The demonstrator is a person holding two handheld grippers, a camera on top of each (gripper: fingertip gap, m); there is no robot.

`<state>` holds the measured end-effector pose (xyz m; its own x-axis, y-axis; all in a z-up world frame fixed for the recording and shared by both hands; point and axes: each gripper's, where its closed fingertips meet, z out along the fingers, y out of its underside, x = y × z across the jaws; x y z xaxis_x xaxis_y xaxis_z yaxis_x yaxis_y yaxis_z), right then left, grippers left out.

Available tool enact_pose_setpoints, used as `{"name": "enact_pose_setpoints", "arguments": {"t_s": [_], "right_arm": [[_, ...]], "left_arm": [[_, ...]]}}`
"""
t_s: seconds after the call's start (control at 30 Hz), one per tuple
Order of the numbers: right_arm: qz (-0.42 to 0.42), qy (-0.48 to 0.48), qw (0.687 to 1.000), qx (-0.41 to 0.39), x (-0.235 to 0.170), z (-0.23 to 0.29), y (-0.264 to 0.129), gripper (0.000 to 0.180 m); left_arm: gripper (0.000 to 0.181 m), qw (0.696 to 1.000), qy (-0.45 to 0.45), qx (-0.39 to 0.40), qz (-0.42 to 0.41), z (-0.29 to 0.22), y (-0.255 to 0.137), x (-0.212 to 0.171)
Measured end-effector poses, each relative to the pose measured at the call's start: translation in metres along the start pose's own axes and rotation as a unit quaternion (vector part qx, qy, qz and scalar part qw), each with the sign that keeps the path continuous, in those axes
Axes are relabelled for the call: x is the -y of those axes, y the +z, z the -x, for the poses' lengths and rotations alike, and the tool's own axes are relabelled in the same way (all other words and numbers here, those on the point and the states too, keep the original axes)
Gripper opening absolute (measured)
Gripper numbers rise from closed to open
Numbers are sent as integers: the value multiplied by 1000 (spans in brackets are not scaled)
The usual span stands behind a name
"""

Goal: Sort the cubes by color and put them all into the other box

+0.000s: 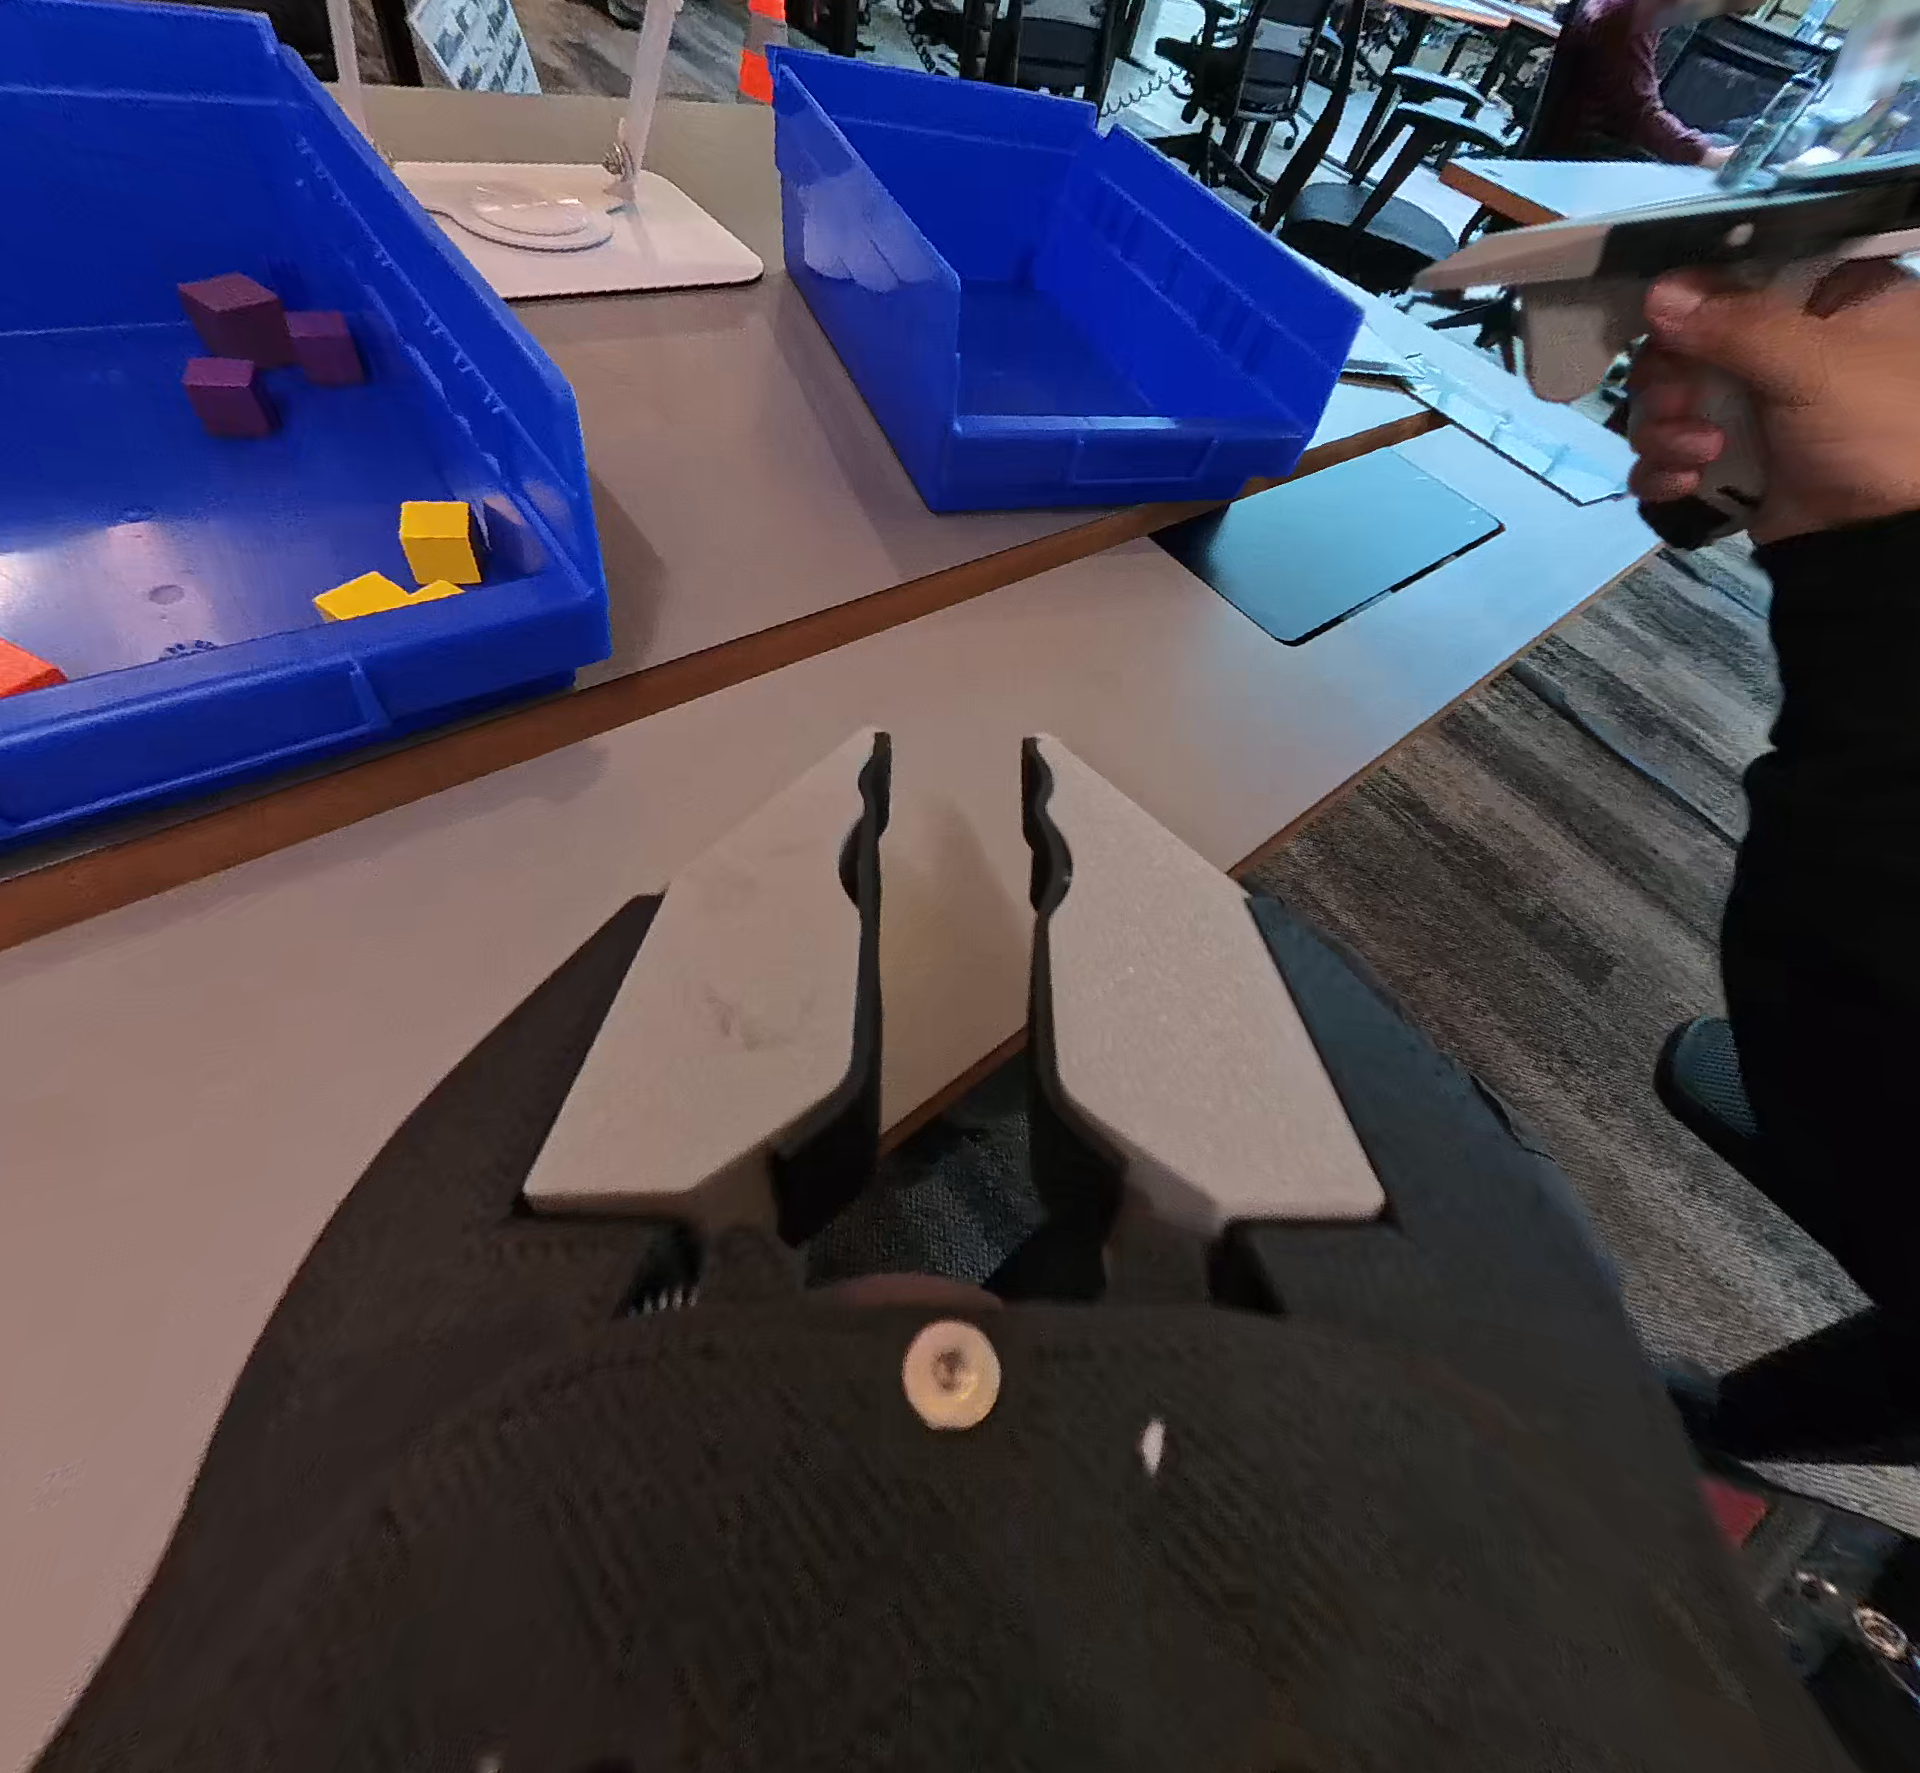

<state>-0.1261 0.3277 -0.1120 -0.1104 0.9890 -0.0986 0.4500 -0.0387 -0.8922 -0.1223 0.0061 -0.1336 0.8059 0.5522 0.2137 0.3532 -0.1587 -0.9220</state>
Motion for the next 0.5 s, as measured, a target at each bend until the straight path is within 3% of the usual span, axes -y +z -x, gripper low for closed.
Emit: {"name": "enact_pose_setpoints", "arguments": {"t_s": [0.1, 0.27, 0.33, 0.43, 0.5], "right_arm": [[-7, 7, 999, 50, 4, 23, 4, 0], [42, -10, 999, 25, -19, 22, 38, 0], [54, 2, 998, -25, -28, 1, 48, 0], [96, 20, 982, -164, -50, -62, 41, 0], [85, 20, 978, -189, -48, -79, 30, 0]], "left_arm": [[23, 1000, -4, 1, 6, 2, 2, -5], [24, 1000, 0, 2, 12, 2, 3, -9], [24, 1000, 1, 1, 12, 2, 3, -9], [24, 1000, 1, 0, 12, 3, 2, -10], [24, 1000, 1, 0, 11, 3, 2, -10]]}}
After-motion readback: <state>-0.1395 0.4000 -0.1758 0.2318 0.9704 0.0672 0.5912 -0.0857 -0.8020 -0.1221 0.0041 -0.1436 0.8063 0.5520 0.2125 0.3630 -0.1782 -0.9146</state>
